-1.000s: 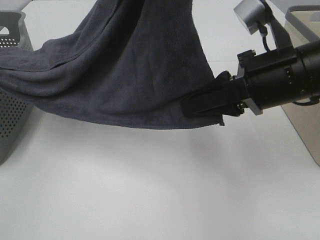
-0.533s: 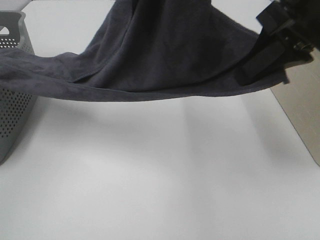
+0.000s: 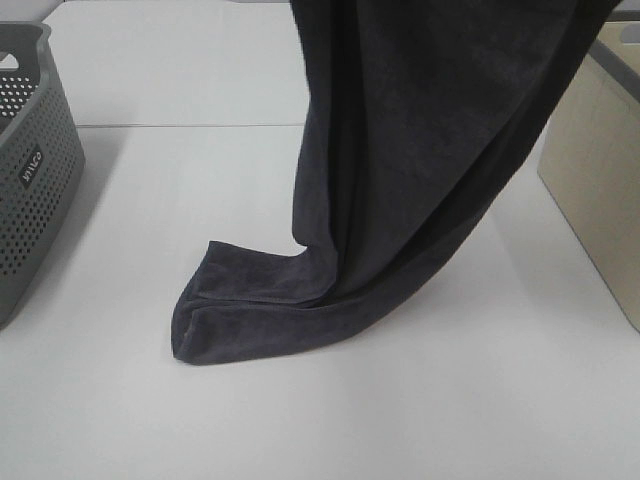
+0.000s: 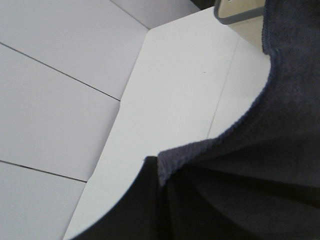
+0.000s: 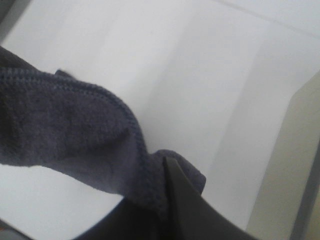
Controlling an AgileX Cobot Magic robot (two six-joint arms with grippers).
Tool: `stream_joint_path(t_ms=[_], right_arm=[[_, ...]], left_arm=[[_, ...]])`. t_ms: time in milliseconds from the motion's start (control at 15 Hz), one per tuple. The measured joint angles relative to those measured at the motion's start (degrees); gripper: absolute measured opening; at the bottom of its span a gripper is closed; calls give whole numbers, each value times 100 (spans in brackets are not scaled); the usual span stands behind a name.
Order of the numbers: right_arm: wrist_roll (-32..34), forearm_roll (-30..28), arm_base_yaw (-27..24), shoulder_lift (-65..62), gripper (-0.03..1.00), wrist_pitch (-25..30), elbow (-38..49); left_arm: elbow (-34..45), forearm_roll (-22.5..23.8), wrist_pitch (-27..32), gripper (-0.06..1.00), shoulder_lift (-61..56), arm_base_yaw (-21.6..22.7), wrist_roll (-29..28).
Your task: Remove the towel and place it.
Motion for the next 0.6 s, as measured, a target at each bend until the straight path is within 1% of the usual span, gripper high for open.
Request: stream_joint_path(t_ms=[67, 133, 200, 267, 333, 400, 467, 533, 600], right_arm=[[6, -103, 0, 0, 2, -201, -132], [0, -178, 0, 6, 2, -401, -269], [0, -183, 0, 11, 2, -516, -338], [-34, -183, 0, 74, 2, -751, -498], [-74, -189, 0, 155, 2, -1043, -693], [-143, -189, 0, 269, 2, -1392, -957], [-275, -149, 0, 504, 2, -1874, -1461], [-321, -109, 0, 567, 2, -1942, -1558], [-372, -17, 0, 682, 2, -2063, -1788]], left_arm=[[0, 361, -103, 0, 46, 0, -384], [0, 602, -166, 0, 63, 0, -561], [0, 1089, -275, 0, 92, 0, -802], [0, 1644, -464, 0, 115, 11, -1049], [0, 2303, -785, 0, 143, 69, -1318], [0, 2819, -1140, 0, 166, 218, -1707], [0, 3535, -1742, 0, 183, 665, -2716], [0, 3655, -1874, 0, 183, 773, -2899], [0, 3827, -2114, 0, 183, 1031, -3266]])
